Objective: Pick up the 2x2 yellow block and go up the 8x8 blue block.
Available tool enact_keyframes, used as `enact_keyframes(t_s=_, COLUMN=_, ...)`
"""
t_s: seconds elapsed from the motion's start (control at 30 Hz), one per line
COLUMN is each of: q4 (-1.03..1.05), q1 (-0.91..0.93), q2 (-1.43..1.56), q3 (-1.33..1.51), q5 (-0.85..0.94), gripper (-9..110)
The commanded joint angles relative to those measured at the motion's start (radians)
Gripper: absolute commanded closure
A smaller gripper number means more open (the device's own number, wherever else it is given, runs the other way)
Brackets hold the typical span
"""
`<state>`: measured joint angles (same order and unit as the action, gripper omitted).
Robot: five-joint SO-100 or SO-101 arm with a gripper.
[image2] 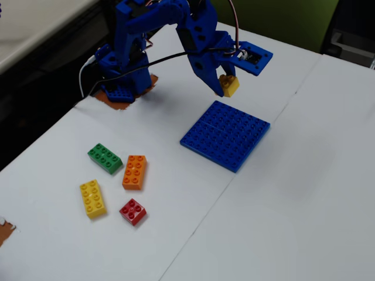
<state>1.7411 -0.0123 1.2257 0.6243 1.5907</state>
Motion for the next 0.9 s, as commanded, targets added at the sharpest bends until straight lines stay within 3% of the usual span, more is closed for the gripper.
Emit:
enact_keyframes(t_s=0.0, q4=0.011, q1=0.023, q2=0.012, q3=-0.002, q5=-0.008, gripper=101)
enact_keyframes(t_s=0.87, q4=0.011, q1=0.057, q2=0.009, q3=0.032, q5=0.029, gripper=101)
